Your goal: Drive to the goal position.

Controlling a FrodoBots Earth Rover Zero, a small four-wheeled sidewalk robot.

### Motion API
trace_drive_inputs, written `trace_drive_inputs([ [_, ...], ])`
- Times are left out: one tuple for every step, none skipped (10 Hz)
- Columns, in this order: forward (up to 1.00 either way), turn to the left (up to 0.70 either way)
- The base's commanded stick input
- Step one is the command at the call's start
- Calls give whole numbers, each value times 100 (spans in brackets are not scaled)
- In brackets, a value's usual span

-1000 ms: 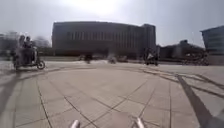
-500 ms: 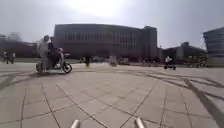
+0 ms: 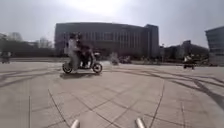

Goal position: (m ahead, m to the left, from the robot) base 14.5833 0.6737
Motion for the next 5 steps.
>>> trace_drive_inputs([
  [85, 5],
  [85, 2],
  [85, 1],
  [85, 1],
  [85, 1],
])
